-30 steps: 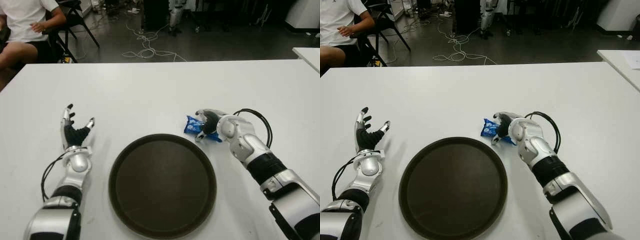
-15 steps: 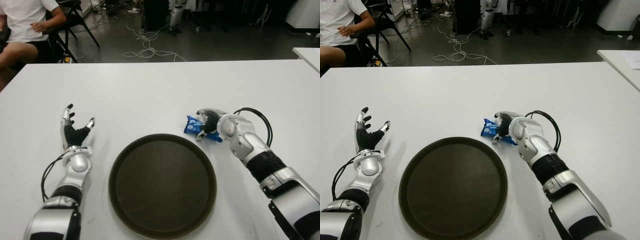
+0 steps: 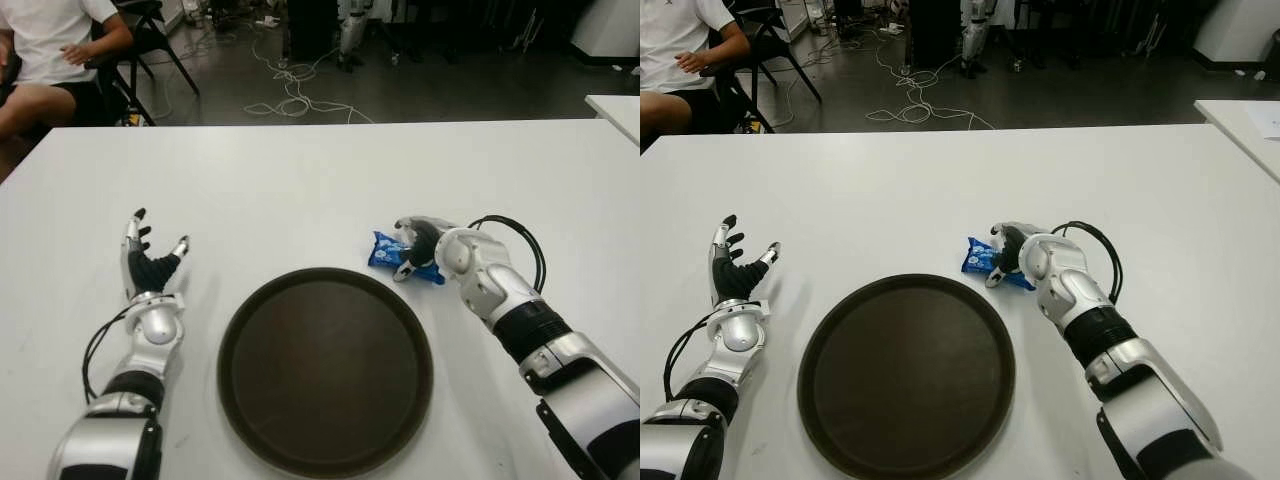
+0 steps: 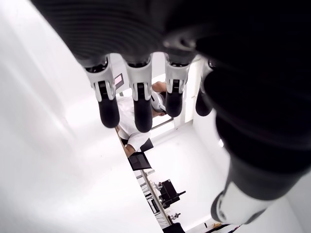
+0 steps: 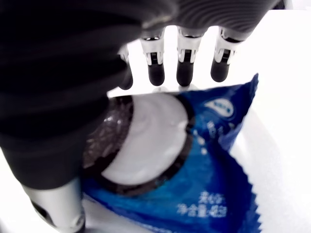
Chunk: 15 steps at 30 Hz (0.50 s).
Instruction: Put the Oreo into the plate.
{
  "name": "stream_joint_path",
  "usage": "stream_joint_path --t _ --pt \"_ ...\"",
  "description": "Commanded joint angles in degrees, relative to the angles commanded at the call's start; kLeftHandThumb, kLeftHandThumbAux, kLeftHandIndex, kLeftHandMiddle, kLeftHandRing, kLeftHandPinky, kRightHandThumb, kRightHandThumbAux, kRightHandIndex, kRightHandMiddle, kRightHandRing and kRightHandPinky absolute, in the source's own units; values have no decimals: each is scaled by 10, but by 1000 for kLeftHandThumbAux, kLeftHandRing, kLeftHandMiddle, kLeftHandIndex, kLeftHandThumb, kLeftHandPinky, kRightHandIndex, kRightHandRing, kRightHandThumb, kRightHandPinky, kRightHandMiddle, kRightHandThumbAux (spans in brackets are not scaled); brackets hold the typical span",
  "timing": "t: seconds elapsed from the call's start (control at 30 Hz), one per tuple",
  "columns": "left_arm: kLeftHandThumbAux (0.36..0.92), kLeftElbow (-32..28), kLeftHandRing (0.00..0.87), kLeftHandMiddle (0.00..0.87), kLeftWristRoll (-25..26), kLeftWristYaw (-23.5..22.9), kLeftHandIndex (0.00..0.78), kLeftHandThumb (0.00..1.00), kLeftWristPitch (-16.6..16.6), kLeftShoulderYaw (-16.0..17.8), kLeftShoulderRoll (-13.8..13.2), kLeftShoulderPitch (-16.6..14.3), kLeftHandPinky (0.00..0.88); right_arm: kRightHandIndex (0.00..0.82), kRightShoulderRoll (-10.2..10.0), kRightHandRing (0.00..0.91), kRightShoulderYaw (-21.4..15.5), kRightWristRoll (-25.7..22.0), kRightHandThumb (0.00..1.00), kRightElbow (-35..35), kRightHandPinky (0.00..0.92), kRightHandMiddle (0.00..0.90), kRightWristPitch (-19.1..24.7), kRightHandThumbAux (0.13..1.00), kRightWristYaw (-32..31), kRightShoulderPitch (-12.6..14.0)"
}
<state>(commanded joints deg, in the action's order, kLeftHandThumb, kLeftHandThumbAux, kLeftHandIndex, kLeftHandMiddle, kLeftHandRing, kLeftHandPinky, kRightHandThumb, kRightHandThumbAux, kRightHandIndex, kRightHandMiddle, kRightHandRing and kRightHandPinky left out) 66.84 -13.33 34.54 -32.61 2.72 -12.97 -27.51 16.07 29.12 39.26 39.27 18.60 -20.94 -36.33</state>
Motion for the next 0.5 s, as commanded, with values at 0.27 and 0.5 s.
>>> stream_joint_path --t 0.27,0.5 --pt "783 2 138 115 4 -2 118 244 -2 2 1 0 198 74 -8 60 -2 -8 0 33 0 99 -26 786 21 -2" --pt "784 2 118 95 7 -6 118 263 -4 4 2 0 176 77 -14 63 -5 -11 0 42 0 99 -27 782 33 -2"
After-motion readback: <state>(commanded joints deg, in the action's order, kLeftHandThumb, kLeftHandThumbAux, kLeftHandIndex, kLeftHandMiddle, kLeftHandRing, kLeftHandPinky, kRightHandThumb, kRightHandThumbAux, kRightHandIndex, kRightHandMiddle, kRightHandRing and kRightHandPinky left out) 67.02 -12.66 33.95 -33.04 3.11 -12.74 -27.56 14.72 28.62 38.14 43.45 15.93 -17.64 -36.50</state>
